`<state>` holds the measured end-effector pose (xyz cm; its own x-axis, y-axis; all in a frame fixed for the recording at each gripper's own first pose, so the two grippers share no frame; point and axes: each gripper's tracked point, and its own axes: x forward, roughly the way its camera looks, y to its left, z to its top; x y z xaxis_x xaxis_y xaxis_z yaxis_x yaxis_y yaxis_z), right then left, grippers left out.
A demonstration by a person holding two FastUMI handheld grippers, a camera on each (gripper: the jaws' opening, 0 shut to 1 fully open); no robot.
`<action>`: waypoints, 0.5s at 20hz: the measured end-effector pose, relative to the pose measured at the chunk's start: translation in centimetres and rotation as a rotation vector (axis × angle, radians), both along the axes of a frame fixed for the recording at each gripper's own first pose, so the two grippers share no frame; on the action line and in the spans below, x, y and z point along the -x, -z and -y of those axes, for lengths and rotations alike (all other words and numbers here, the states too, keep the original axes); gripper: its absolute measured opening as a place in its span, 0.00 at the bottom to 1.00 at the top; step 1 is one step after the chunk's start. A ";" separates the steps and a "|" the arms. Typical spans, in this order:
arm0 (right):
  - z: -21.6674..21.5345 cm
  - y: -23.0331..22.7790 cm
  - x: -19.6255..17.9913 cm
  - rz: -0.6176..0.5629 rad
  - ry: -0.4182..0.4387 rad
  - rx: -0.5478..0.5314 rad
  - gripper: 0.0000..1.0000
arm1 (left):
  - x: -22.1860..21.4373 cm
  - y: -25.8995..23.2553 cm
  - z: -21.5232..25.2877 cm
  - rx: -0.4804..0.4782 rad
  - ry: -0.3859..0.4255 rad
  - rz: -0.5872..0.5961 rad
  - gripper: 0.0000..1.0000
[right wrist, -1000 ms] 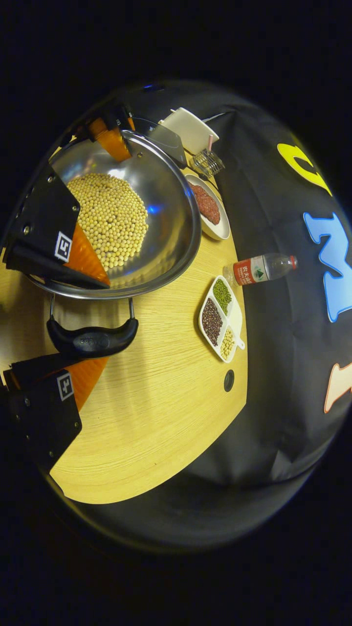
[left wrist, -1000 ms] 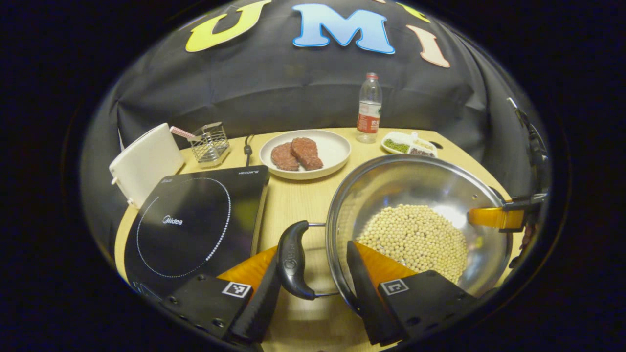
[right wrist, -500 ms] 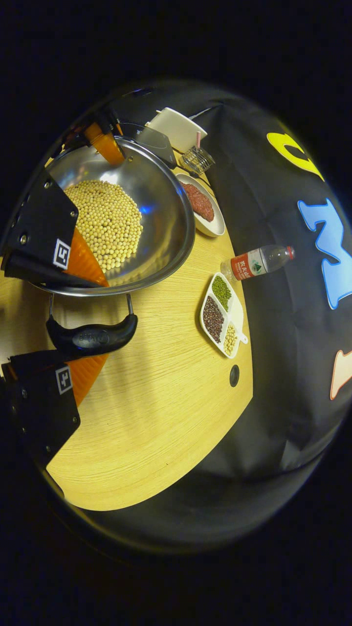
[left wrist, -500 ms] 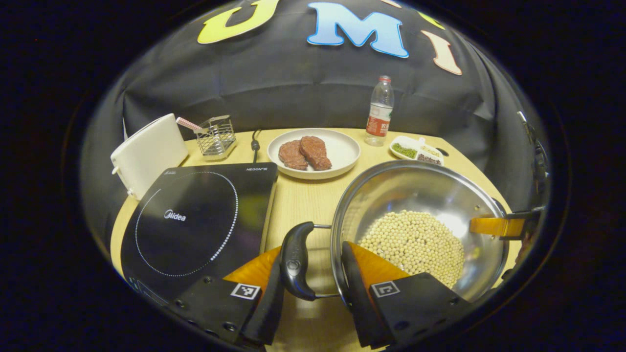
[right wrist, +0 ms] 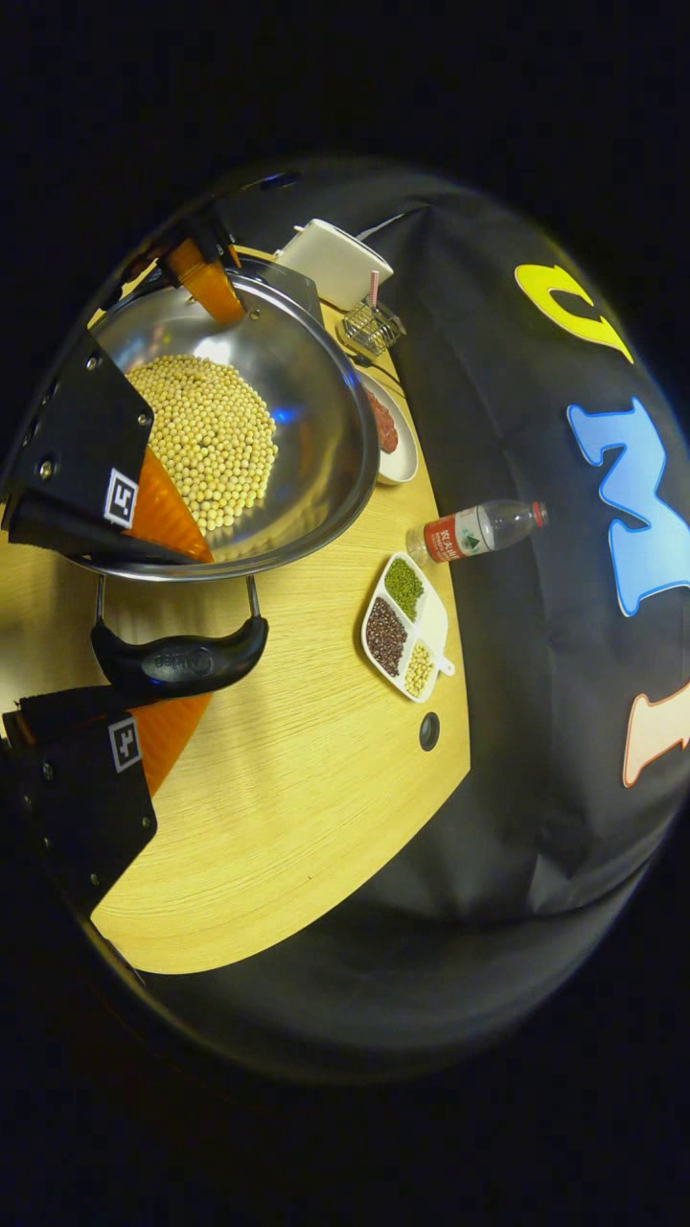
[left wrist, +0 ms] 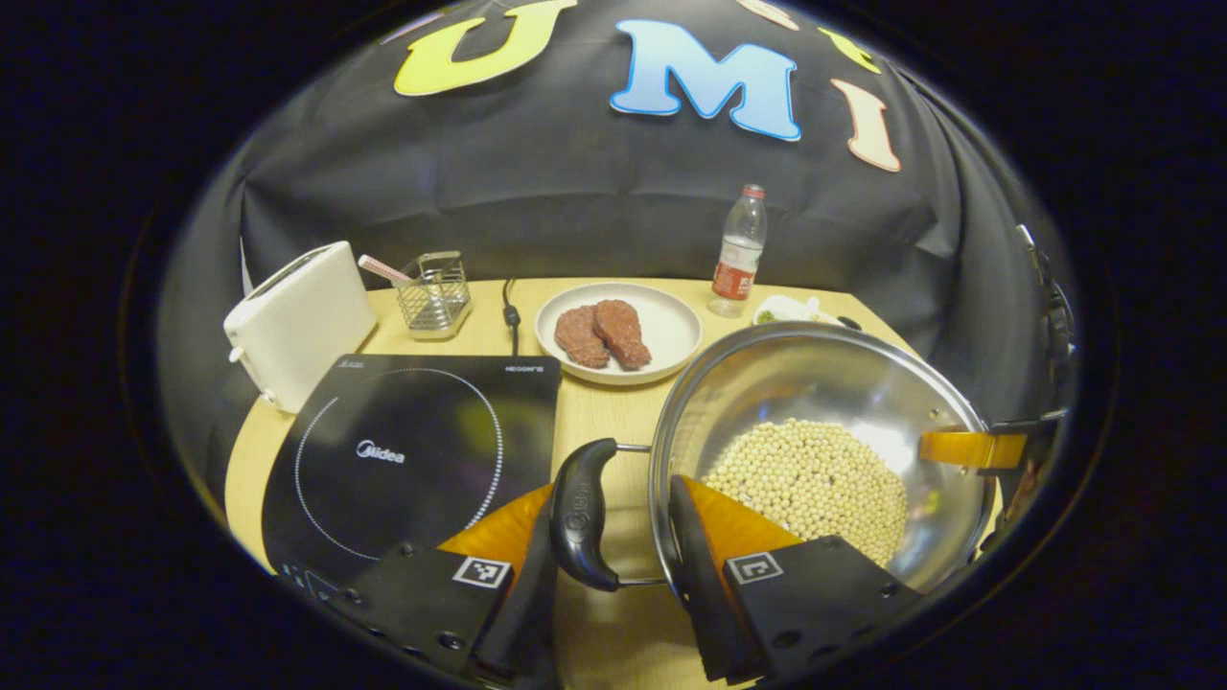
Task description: First push the handle of the pot to place it horizontally, then grasp the pot with both hands and set it on the induction cooktop.
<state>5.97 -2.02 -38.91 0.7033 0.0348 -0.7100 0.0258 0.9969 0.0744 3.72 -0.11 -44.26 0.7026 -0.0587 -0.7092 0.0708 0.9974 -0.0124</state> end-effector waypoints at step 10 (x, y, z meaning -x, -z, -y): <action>-8.3 -2.2 1.7 -0.008 -0.039 -0.056 0.57 | 1.6 -5.7 -8.5 -0.043 -0.033 0.036 0.68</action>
<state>4.28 6.23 -36.70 0.6950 0.1019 -0.7118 -0.0120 0.9914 0.1302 2.12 8.42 -38.59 0.7286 -0.0054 -0.6850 0.0377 0.9988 0.0322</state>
